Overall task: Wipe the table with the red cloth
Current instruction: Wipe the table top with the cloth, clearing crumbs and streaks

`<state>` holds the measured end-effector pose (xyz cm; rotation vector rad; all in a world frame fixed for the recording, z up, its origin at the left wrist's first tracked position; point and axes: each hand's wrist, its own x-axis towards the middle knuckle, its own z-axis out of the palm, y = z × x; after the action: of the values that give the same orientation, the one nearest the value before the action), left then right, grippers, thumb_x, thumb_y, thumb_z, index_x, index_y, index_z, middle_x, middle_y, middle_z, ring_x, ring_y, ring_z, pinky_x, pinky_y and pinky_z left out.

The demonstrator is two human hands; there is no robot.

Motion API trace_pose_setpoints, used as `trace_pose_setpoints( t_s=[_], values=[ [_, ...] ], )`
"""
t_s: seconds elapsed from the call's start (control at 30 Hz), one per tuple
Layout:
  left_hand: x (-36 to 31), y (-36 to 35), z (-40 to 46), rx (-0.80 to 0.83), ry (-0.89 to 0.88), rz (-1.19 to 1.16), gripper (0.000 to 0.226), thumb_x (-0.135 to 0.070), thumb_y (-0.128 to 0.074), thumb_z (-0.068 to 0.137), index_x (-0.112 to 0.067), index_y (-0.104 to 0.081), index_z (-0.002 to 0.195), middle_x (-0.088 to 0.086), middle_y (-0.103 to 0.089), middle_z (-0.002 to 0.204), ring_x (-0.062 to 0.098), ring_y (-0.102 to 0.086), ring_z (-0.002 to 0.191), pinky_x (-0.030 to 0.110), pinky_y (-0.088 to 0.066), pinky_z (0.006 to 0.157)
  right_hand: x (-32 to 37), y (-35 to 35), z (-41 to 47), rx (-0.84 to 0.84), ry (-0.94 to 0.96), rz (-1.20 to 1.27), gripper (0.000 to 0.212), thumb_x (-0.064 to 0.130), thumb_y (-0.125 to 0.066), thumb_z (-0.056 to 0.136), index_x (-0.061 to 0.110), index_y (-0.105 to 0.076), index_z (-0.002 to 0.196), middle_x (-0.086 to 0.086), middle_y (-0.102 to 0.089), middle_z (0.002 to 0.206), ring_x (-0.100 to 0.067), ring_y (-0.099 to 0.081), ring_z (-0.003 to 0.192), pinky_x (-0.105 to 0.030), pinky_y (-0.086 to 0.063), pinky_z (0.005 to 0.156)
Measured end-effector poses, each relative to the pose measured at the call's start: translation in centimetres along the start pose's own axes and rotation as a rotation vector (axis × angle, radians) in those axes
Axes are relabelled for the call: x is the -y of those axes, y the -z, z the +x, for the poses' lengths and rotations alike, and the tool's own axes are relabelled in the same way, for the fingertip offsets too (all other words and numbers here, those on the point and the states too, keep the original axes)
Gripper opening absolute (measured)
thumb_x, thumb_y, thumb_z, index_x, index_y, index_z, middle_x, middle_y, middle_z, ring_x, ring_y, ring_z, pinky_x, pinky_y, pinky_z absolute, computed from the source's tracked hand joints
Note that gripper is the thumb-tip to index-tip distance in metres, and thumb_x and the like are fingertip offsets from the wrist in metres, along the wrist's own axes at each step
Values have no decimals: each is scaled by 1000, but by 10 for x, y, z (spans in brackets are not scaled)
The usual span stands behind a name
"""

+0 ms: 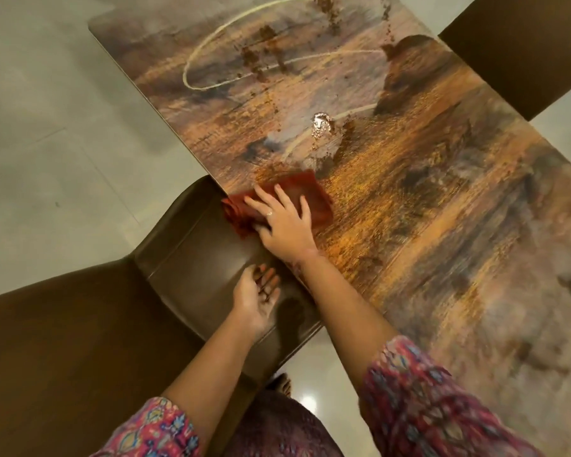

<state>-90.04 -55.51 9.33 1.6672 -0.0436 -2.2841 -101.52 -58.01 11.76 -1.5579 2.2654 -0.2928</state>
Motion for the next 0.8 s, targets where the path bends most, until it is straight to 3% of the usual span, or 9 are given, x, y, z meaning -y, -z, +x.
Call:
trace_pose_setpoints(
  t_s=[0.07,0.13,0.23,0.47,0.63,0.8],
  values=[
    [-1,-3,-5,0,-23,35,29,-32,-40,100,-12,-59,109,4,-64,103,15,-60,90,30,-42,90,14,1,30,8,30,-5,54,31,-49,92,45,-34,142,20,-21,155,-10,-6,147,-54,1,115],
    [2,-1,-12,-7,-35,54,28,-32,-41,99,-14,-61,105,2,-65,98,13,-60,85,28,-44,84,10,-1,25,19,65,-15,54,30,-49,93,44,-33,143,19,-21,155,-11,-7,147,-54,0,116],
    [6,6,-22,-48,-77,83,23,-30,-45,98,-14,-62,97,2,-64,85,13,-61,73,26,-45,66,-13,-6,-33,-35,77,-9,58,27,-50,91,44,-32,143,19,-21,156,-12,-8,147,-52,0,116],
    [33,35,-41,-26,-96,258,12,-18,-53,92,-15,-60,83,1,-62,77,12,-58,68,24,-43,59,-73,-13,-178,-98,-132,73,59,27,-52,91,47,-32,142,22,-20,155,-9,-6,147,-48,1,115],
    [35,71,-60,-56,-132,719,15,-23,-56,92,-11,-64,95,5,-66,88,18,-63,83,28,-45,69,-62,-14,-184,-106,-251,120,54,29,-51,94,45,-33,142,20,-20,156,-11,-5,147,-50,4,115],
    [7,104,-73,51,-223,1231,15,-28,-49,96,-20,-58,106,1,-63,105,14,-61,96,28,-48,83,-49,-15,-180,-116,-359,130,53,31,-49,95,46,-32,143,19,-18,157,-12,-3,147,-53,5,115]
  ],
)
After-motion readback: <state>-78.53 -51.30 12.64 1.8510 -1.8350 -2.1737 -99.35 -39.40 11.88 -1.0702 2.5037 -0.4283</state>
